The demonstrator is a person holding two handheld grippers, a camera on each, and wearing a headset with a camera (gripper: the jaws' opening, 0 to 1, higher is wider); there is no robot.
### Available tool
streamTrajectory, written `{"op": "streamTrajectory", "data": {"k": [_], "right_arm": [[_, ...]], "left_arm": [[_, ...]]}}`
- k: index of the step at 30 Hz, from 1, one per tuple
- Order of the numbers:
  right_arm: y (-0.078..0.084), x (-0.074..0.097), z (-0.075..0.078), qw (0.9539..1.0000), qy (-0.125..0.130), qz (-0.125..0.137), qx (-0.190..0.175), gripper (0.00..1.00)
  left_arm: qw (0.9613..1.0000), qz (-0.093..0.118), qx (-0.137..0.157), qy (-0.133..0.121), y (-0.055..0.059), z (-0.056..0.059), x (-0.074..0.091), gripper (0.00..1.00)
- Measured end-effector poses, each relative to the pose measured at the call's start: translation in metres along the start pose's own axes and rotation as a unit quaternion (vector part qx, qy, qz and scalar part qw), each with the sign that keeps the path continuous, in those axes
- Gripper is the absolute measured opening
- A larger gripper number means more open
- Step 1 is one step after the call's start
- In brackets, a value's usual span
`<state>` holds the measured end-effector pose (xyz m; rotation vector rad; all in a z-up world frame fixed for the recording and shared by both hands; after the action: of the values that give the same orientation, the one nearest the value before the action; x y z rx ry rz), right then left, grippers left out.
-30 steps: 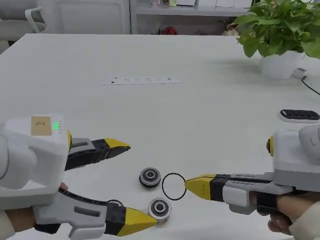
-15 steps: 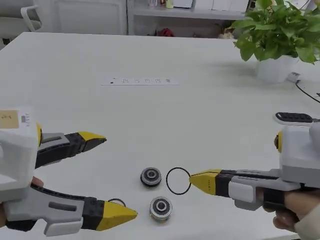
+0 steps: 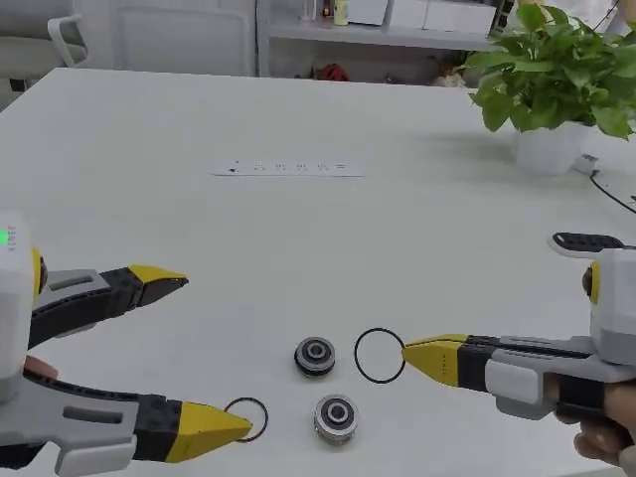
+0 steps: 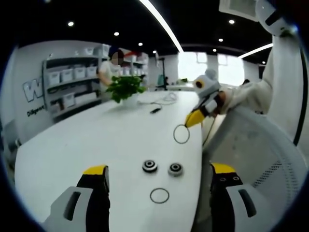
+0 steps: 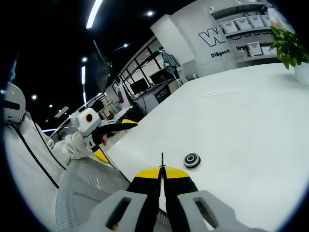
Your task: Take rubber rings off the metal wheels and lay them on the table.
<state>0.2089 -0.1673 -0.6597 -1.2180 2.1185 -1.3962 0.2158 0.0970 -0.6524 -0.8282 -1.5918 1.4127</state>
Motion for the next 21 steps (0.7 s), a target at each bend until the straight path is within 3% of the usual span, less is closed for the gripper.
{"op": "streamTrajectory", "data": {"k": [12,21], "right_arm": [[-0.01,0.002,-0.015,0.9998,0.009,0.011,0.014,0.0],[-0.014,-0.011,-0.029,0.9989,-0.008,-0.013,0.045,0.0]], "left_arm": [[0.9997,0.016,0.015,-0.009,0.003,-0.003,0.019,0.87],[0.9994,0.026,0.011,-0.018,0.003,-0.006,0.029,0.88]]}}
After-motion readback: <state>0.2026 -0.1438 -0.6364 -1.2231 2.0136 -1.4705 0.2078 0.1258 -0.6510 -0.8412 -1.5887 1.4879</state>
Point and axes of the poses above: the centre of the closed fingertips' face, and the gripper's own axes: x roughly backward along the fingers, z roughly to its right, y roughly out of its underside, the point moved 8 cm from there along x, roughly backward along the fingers, and after that the axes turned 12 degrees about z, right-handed, at the moved point
